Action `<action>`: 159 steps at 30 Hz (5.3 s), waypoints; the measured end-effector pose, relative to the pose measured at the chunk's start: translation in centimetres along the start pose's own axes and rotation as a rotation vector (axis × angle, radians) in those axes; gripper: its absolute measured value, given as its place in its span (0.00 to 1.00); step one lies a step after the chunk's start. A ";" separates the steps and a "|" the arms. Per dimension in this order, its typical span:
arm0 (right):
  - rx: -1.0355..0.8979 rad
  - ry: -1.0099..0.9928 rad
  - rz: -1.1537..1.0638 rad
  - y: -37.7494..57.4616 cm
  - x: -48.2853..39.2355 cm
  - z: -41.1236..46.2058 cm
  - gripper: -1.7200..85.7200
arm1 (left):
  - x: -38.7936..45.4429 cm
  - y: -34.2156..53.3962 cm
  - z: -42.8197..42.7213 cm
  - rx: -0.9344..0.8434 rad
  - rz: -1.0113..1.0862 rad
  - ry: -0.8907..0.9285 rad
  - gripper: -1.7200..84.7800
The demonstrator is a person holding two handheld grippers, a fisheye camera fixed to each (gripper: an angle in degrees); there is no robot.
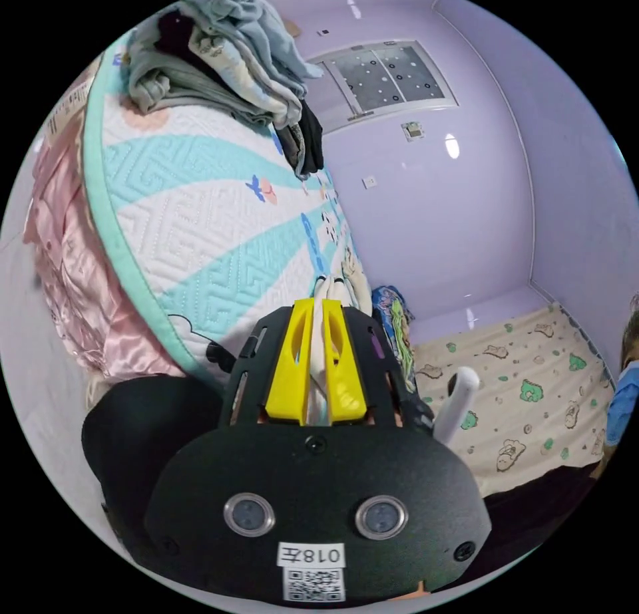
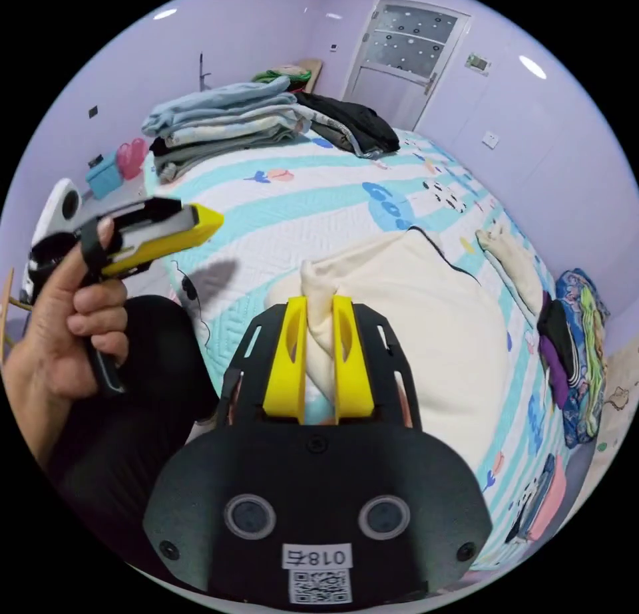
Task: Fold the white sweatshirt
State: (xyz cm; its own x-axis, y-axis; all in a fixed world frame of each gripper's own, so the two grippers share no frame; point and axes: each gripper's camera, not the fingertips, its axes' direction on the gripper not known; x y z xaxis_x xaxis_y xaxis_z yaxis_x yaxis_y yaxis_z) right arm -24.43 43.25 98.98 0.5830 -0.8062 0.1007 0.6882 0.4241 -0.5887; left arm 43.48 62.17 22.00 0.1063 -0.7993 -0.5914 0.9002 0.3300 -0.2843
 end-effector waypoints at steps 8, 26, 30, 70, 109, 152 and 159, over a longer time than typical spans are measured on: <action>0.120 -0.268 0.088 1.3 6.5 -5.7 0.15 | 0.6 1.6 2.4 -0.169 -0.022 0.049 0.12; 0.153 -1.168 1.089 22.8 31.7 4.9 0.20 | 0.3 6.9 5.2 -0.228 -0.189 0.057 0.23; 0.075 -1.217 0.984 20.4 32.4 6.4 0.21 | 1.5 6.8 5.2 -0.241 -0.172 0.031 0.24; 0.057 -1.426 0.917 25.8 38.0 3.5 0.08 | 10.5 13.3 5.3 -0.302 0.001 -0.018 0.10; 0.080 -1.174 1.037 17.4 50.3 1.8 0.16 | -0.8 12.6 6.5 -0.385 -0.140 0.134 0.08; 0.399 -0.849 0.435 -28.5 52.5 -16.1 0.09 | -6.1 -21.5 23.5 -0.048 0.355 0.194 0.09; 0.156 -0.553 0.732 -42.4 60.3 -2.5 0.15 | -16.4 -39.3 41.0 -0.106 0.045 0.037 0.18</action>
State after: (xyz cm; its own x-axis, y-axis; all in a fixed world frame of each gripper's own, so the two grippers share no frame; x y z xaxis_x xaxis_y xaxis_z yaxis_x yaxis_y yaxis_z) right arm -19.51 -24.34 128.01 0.9901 -0.0219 0.1387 0.0949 0.8323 -0.5462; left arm 23.67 41.69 73.84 0.1278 -0.7639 -0.6326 0.8450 0.4178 -0.3338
